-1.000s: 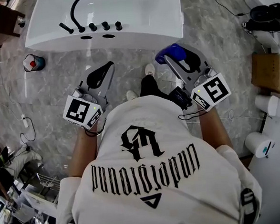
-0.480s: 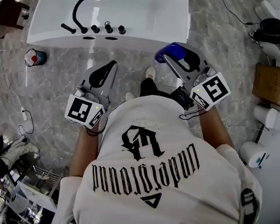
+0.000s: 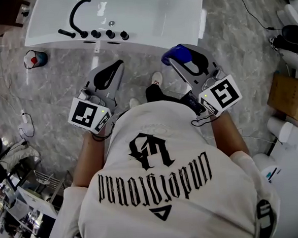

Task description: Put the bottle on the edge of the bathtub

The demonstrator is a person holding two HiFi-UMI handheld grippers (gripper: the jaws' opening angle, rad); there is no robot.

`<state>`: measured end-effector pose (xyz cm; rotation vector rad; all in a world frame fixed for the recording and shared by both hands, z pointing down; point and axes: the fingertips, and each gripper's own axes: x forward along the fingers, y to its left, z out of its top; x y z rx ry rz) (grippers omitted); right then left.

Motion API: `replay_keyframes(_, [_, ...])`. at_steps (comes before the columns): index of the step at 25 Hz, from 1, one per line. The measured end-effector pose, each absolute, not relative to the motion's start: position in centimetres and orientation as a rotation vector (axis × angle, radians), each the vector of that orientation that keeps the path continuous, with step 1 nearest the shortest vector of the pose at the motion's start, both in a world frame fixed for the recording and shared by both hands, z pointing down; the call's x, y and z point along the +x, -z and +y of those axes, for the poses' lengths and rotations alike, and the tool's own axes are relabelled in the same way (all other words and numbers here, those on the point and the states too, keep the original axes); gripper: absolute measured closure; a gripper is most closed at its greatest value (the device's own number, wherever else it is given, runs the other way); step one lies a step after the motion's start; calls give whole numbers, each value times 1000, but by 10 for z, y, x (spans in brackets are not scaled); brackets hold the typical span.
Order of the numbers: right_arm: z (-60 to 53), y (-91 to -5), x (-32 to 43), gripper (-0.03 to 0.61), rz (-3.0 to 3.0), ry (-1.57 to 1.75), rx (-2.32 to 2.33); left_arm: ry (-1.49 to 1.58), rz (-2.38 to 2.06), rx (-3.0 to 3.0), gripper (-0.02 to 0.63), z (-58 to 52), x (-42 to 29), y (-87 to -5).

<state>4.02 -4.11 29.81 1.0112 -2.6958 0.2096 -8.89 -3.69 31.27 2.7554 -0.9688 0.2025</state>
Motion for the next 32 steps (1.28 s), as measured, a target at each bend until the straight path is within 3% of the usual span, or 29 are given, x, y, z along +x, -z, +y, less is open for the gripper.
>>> replay_keyframes(14, [-93, -346, 69, 420, -2698, -203, 845, -260, -992, 2687, 598, -85, -32, -347])
replay_keyframes(32, [-138, -405, 68, 420, -2594, -296, 904, -337, -847, 2678, 598, -141, -29, -406])
